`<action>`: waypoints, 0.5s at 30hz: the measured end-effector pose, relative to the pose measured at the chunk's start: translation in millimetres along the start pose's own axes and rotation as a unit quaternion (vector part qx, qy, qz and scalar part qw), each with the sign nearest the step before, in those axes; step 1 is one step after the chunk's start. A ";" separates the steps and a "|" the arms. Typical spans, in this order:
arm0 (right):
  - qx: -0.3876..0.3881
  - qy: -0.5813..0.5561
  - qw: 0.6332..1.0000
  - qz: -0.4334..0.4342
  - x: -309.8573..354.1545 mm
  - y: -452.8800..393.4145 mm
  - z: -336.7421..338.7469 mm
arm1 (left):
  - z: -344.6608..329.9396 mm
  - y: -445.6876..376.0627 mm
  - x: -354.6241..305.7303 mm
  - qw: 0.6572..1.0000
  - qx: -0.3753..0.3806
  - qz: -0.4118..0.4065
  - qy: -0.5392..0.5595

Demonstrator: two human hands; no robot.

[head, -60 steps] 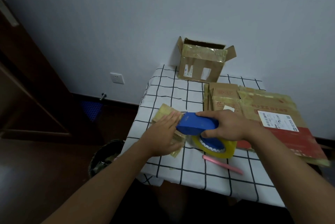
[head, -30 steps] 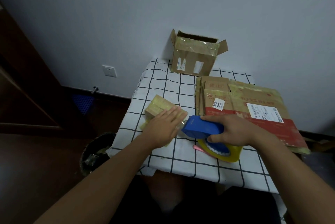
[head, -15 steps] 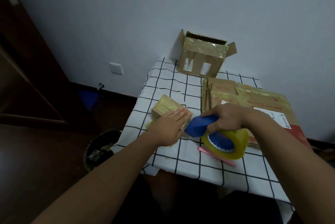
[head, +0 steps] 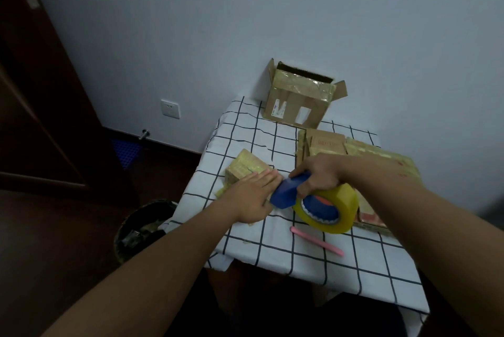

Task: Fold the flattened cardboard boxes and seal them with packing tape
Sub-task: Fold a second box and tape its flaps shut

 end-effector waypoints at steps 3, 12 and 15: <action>-0.008 0.011 1.000 -0.005 -3.8 10.4 -6.4 | -1.6 0.5 -0.4 1.000 -0.009 -0.007 -0.006; 0.042 0.058 0.995 -0.063 11.8 -5.5 3.6 | -1.2 -0.5 -1.0 0.999 -0.032 -0.009 -0.013; 0.120 0.121 0.981 -0.094 11.9 -16.7 -21.4 | -2.1 0.2 -1.1 0.999 -0.033 -0.003 -0.020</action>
Point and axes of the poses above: each hand's wrist, its own y-axis away from the middle knuckle, its own z-axis out of the back of the hand, x = y × z, the point moved 7 cm from there along -y, towards the middle knuckle, and after that the axes turned 4 degrees about x, right-handed, at the moved point
